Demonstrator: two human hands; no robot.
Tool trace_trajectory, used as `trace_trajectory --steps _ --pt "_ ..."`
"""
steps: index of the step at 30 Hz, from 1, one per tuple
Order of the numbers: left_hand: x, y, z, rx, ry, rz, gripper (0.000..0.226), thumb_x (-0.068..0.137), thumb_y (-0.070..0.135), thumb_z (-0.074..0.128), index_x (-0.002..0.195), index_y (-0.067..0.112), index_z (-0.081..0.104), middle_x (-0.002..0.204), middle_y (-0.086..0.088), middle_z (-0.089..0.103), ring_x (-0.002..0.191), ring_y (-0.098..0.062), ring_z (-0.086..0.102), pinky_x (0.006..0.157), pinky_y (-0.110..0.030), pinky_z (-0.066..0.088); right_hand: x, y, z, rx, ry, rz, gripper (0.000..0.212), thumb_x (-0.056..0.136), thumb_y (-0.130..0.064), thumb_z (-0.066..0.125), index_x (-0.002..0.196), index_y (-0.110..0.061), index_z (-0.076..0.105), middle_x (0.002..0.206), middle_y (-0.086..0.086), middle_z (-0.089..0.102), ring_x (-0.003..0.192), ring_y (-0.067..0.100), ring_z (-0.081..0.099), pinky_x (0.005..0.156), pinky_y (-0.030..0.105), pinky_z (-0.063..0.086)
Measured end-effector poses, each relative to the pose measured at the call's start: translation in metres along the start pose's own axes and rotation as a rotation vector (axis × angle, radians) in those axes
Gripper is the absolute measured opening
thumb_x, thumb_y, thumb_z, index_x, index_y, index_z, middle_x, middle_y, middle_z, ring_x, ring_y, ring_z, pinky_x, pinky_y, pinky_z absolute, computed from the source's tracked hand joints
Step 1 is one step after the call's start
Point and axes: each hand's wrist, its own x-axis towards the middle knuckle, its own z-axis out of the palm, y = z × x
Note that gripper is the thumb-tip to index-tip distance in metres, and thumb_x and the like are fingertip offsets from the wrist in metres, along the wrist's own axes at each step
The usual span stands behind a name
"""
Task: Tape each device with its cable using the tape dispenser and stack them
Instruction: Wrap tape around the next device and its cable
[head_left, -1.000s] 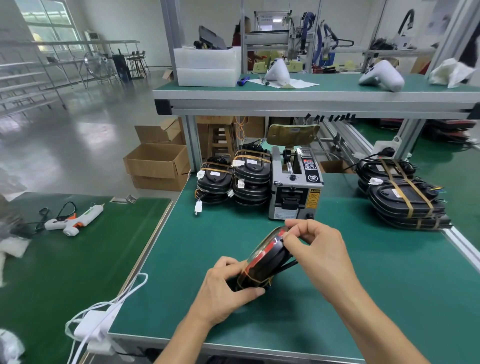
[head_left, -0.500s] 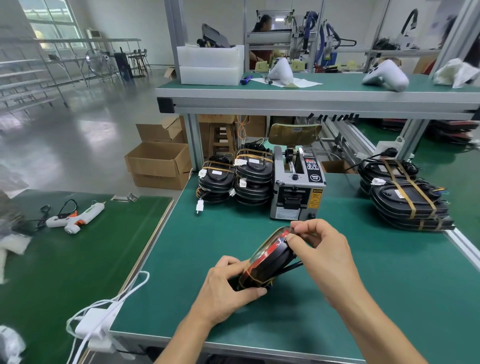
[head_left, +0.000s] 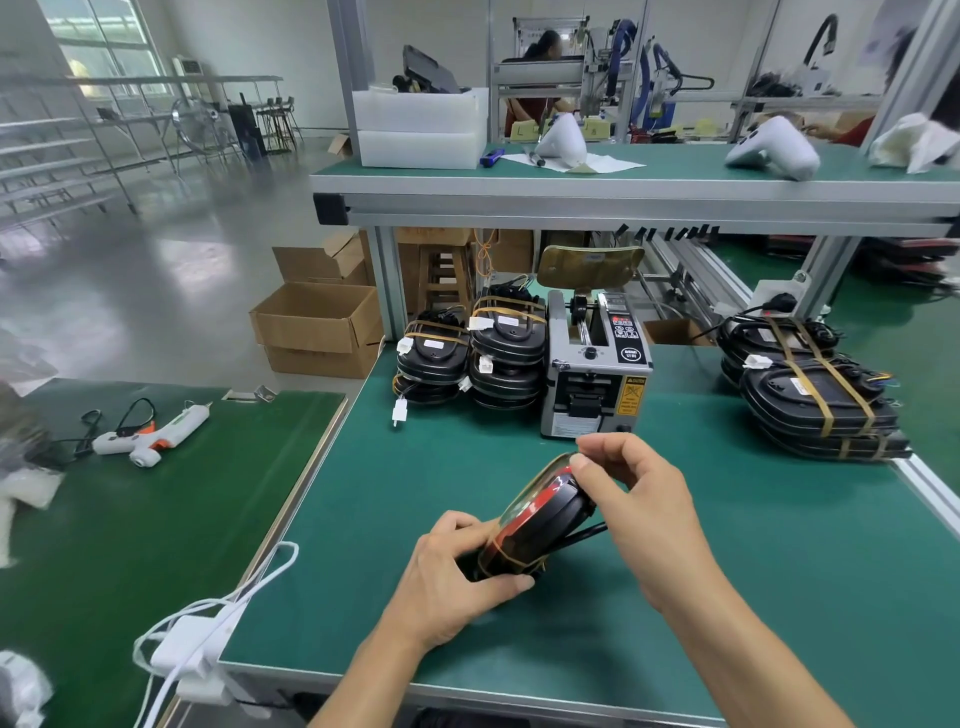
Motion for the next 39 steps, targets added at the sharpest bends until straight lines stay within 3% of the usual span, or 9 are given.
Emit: trace_trajectory --steps 6,12,15,21,24,29,33,36,39 --pt "0.0 0.0 -0.001 -0.01 -0.003 -0.006 0.035 0.069 0.063 0.088 0.103 0.057 0.08 0.104 0.002 0.063 0.103 -0.016 0.065 0.091 -0.018 0.049 -0.005 -0.003 -0.001 -0.047 -0.027 -0.004 0.01 0.092 -0.033 0.077 0.101 -0.036 0.074 0.101 -0.018 0.075 0.103 -0.001 0.068 0.096 0.031 0.052" --pt "0.0 -0.001 -0.001 -0.003 -0.007 -0.014 0.033 0.069 0.062 0.088 0.101 0.054 0.081 0.105 0.005 0.064 0.102 -0.015 0.066 0.089 -0.018 0.048 -0.012 -0.009 -0.006 -0.22 -0.129 -0.057 0.05 0.075 -0.049 0.084 0.119 -0.043 0.063 0.12 -0.025 0.063 0.119 -0.008 0.055 0.101 0.019 0.041" --pt "0.0 -0.001 0.0 -0.003 -0.008 -0.016 0.034 0.07 0.061 0.088 0.102 0.053 0.081 0.104 0.004 0.064 0.103 -0.016 0.066 0.089 -0.016 0.047 -0.007 -0.017 -0.01 -0.05 -0.167 0.021 0.054 0.069 -0.062 0.079 0.117 -0.039 0.069 0.111 -0.02 0.073 0.109 -0.007 0.064 0.094 0.018 0.045" --pt "0.001 -0.002 0.001 0.002 0.002 -0.019 0.036 0.069 0.063 0.088 0.104 0.054 0.081 0.104 0.004 0.065 0.102 -0.017 0.067 0.088 -0.016 0.047 0.072 -0.005 -0.026 0.066 -0.006 0.104 0.008 0.094 -0.028 0.073 0.092 -0.023 0.079 0.086 -0.003 0.08 0.081 0.012 0.078 0.082 0.03 0.052" --pt "0.0 -0.003 0.0 -0.002 0.001 -0.022 0.036 0.069 0.063 0.088 0.103 0.053 0.081 0.105 0.005 0.065 0.102 -0.017 0.067 0.087 -0.015 0.047 0.116 0.018 -0.022 0.032 0.049 0.233 0.012 0.097 -0.011 0.067 0.094 -0.01 0.079 0.079 0.003 0.076 0.066 0.016 0.074 0.09 0.039 0.058" --pt "0.0 -0.002 0.001 0.002 -0.003 -0.023 0.034 0.07 0.058 0.089 0.102 0.051 0.081 0.103 0.005 0.064 0.098 -0.015 0.067 0.086 -0.017 0.049 0.141 0.036 -0.009 0.011 -0.011 0.359 0.012 0.099 -0.011 0.064 0.096 -0.009 0.075 0.089 0.008 0.075 0.061 0.014 0.07 0.053 0.013 0.048" --pt "0.0 0.0 0.001 -0.021 0.004 -0.016 0.032 0.07 0.055 0.088 0.101 0.051 0.081 0.102 0.005 0.065 0.099 -0.017 0.067 0.085 -0.015 0.048 0.127 0.042 -0.018 0.093 -0.263 0.293 0.02 0.099 -0.035 0.068 0.106 -0.021 0.08 0.109 0.004 0.08 0.092 0.015 0.078 0.09 0.034 0.05" --pt "0.001 -0.002 0.0 -0.024 0.02 -0.024 0.029 0.072 0.055 0.087 0.1 0.052 0.081 0.105 0.006 0.067 0.102 -0.015 0.069 0.088 -0.015 0.048 0.104 0.069 -0.024 0.254 -0.584 0.241 0.046 0.097 -0.055 0.063 0.127 -0.022 0.074 0.137 0.007 0.069 0.132 0.022 0.062 0.111 0.045 0.041" --pt "0.003 -0.006 0.0 -0.038 0.034 -0.036 0.028 0.073 0.057 0.086 0.1 0.053 0.079 0.107 0.01 0.068 0.104 -0.011 0.07 0.091 -0.015 0.048 0.085 0.091 -0.009 0.306 -0.659 0.297 0.036 0.105 -0.049 0.055 0.134 -0.034 0.068 0.146 -0.005 0.062 0.145 0.018 0.049 0.121 0.051 0.026"
